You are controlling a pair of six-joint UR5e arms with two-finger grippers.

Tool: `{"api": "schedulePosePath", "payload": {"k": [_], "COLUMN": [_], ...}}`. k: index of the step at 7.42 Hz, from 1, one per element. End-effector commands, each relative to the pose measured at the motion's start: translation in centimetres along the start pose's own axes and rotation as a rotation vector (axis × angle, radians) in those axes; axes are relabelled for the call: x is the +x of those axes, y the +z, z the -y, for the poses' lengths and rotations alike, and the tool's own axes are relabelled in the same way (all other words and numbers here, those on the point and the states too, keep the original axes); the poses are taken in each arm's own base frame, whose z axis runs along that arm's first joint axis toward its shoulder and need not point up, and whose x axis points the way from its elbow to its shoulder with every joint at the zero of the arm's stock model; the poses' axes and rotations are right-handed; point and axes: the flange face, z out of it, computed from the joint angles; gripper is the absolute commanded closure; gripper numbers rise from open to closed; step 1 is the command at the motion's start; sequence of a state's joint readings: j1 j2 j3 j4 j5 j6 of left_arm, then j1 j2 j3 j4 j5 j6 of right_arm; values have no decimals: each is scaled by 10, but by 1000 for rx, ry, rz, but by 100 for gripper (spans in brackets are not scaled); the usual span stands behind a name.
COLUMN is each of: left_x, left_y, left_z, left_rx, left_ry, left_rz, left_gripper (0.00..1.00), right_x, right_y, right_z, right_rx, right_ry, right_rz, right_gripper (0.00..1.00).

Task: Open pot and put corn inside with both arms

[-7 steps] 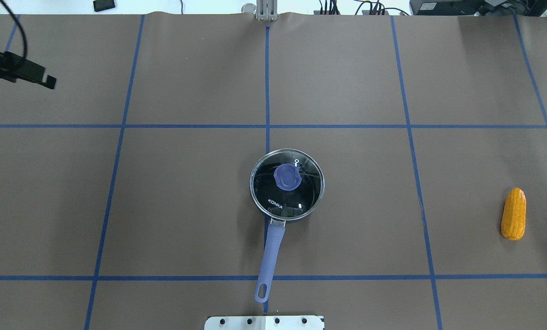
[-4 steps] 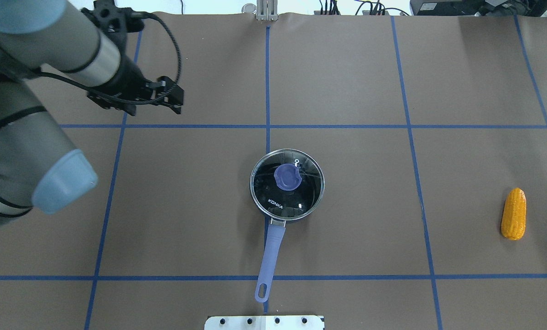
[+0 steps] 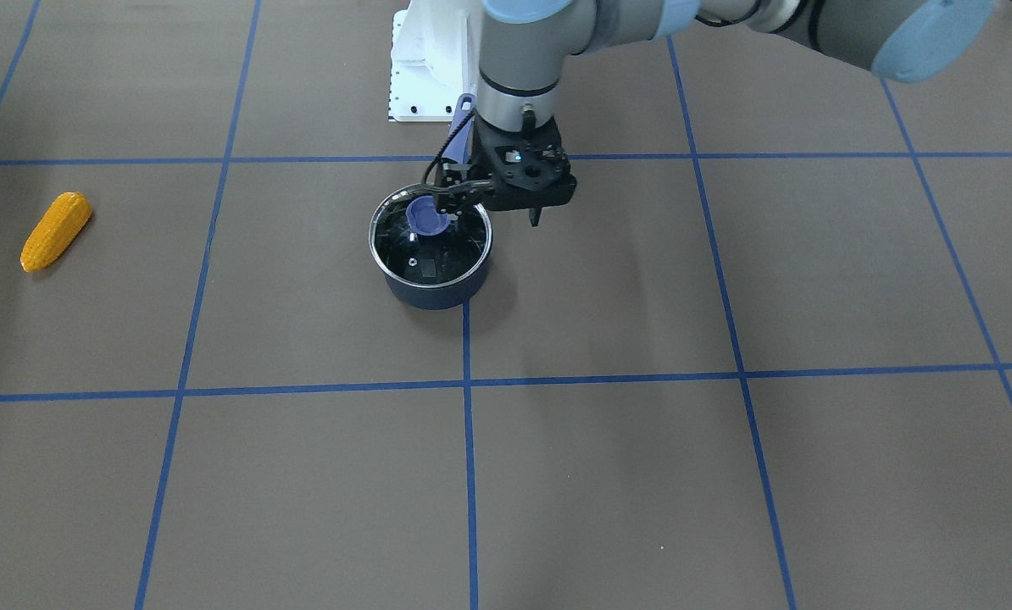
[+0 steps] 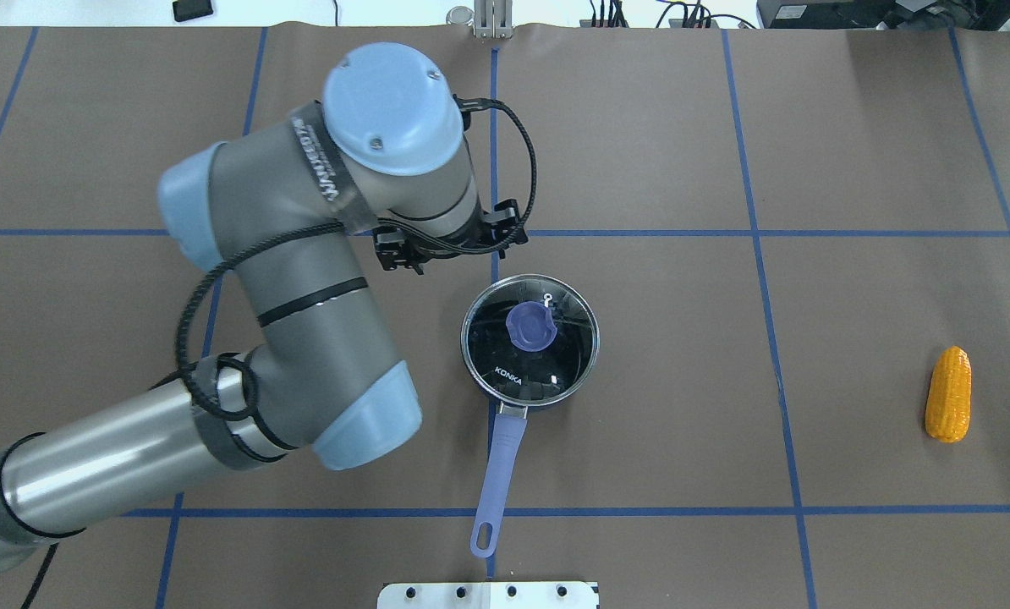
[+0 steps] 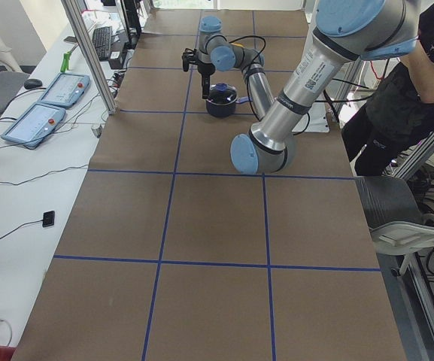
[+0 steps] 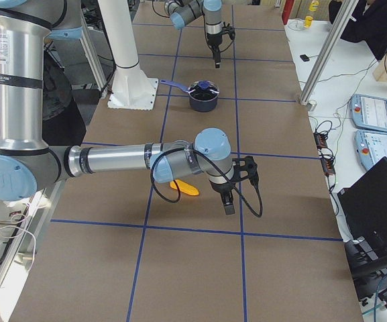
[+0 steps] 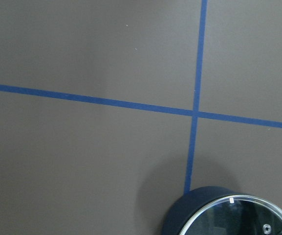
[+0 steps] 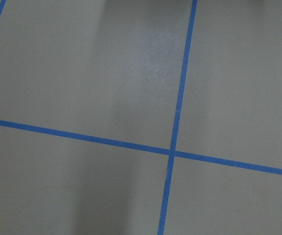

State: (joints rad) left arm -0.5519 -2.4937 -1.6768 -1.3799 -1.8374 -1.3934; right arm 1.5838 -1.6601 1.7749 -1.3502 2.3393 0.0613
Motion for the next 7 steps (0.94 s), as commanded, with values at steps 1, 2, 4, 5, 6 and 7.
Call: {"api": "schedulePosePath", "payload": {"k": [1,2,4,5,6,7], "left_x": [59,61,58,58,57,56], "left_y": [29,37,48,50,54,55], "left_z": [-39,-54,-62,-63,-62,-62], "left_rx": [-17,-32,-40,-39,-40,-40], "left_ry": [-67,-76,-87,-102,-105,-105], "left_rz": [42,50,68,70,79,81], "left_gripper": [1,1,1,2,2,6], "right_x": [0,0,0,1,0,0], "right_y": [0,1,1,0,1,1], "right_z": [0,0,0,0,0,0], "right_rx": [0,-2,-2,0,-1,-1], "right_ry": [1,1,1,1,0,0], "right_rz": [0,0,0,1,2,2], "right_gripper": [0,0,0,0,0,0]}}
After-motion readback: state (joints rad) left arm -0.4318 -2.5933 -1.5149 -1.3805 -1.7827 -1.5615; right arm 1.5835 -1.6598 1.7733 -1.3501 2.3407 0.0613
